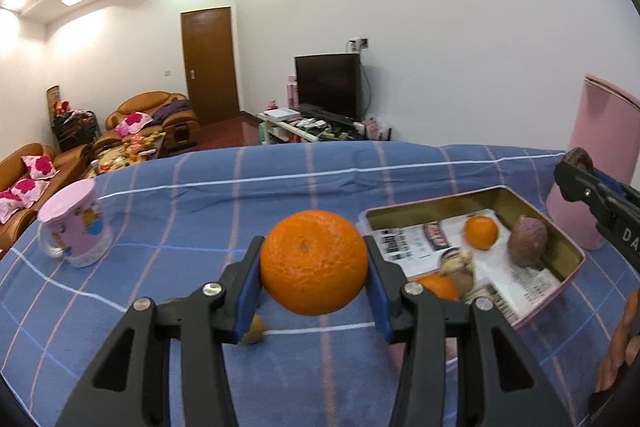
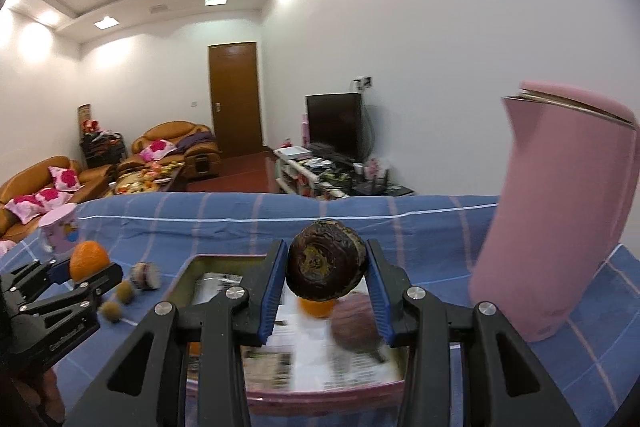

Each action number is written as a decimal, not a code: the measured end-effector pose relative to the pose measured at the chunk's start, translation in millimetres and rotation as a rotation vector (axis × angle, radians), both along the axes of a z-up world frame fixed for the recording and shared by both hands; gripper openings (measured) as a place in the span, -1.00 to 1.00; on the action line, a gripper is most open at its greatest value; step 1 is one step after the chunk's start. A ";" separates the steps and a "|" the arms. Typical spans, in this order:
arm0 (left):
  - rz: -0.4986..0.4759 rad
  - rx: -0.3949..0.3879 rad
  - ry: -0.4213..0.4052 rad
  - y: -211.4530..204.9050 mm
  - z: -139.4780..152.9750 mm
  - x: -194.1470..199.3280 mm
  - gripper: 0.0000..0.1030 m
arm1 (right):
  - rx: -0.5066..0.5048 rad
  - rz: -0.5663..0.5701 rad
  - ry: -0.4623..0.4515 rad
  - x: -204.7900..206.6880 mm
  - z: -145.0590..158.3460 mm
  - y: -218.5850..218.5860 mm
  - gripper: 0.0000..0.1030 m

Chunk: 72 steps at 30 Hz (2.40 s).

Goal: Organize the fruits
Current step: 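Lower the dark fruit with the right tool while the left tool lowers the orange into the tin, opening both, then withdraw both open tools from the tin back over the loose fruits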

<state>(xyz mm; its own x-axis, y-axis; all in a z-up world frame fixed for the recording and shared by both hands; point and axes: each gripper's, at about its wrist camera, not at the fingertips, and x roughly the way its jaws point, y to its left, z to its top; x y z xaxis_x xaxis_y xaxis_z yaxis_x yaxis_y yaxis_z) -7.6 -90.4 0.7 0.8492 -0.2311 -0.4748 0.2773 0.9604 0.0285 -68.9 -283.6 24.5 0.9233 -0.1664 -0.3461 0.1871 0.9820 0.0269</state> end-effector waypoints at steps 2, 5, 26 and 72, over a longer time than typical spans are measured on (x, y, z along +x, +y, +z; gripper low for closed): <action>-0.020 0.004 0.005 -13.7 0.5 2.8 -0.06 | 0.001 -0.019 0.005 0.9 -0.5 -11.2 -0.20; -0.041 0.020 0.011 -32.1 0.8 8.8 -0.06 | 0.003 -0.041 0.010 2.3 -0.8 -24.1 -0.20; -0.172 0.105 0.127 -108.4 -15.8 3.4 -0.06 | 0.065 0.140 0.178 38.1 -26.0 -26.7 -0.19; -0.012 0.069 -0.074 -54.0 3.6 -15.0 1.00 | -0.029 -0.148 -0.067 -3.4 -4.1 -27.0 0.73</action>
<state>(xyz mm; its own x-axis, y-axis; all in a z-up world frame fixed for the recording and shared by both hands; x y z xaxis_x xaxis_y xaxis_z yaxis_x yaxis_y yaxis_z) -22.6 -144.4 4.3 0.8798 -0.2105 -0.4262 0.2836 0.9520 0.1152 -72.3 -310.7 20.4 0.9089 -0.3114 -0.2775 0.3285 0.9444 0.0161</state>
